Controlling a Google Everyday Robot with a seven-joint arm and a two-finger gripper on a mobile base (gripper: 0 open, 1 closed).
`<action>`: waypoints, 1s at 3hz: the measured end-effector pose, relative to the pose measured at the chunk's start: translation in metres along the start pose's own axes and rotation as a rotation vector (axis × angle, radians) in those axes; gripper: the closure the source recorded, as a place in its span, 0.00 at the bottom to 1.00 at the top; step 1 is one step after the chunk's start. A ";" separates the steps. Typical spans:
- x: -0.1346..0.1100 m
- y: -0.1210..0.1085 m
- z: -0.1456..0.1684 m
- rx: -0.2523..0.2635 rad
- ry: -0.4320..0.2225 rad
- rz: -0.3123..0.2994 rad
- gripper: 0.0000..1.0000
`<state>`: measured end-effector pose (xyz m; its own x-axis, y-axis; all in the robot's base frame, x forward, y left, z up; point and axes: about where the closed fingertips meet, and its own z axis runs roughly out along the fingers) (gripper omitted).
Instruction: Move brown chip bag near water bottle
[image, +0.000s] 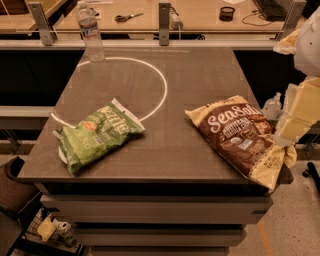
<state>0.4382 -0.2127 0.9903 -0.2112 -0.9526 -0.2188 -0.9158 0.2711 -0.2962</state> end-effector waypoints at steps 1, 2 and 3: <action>0.000 0.000 0.000 0.000 0.000 0.000 0.00; -0.005 -0.005 0.008 -0.023 0.013 0.017 0.00; -0.013 -0.008 0.036 -0.070 0.078 0.052 0.00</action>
Offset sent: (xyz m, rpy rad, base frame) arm 0.0215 0.0098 -0.0169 -0.0025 0.0904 -0.0371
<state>0.4603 -0.1973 0.9619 -0.2826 -0.9460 -0.1586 -0.9240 0.3129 -0.2197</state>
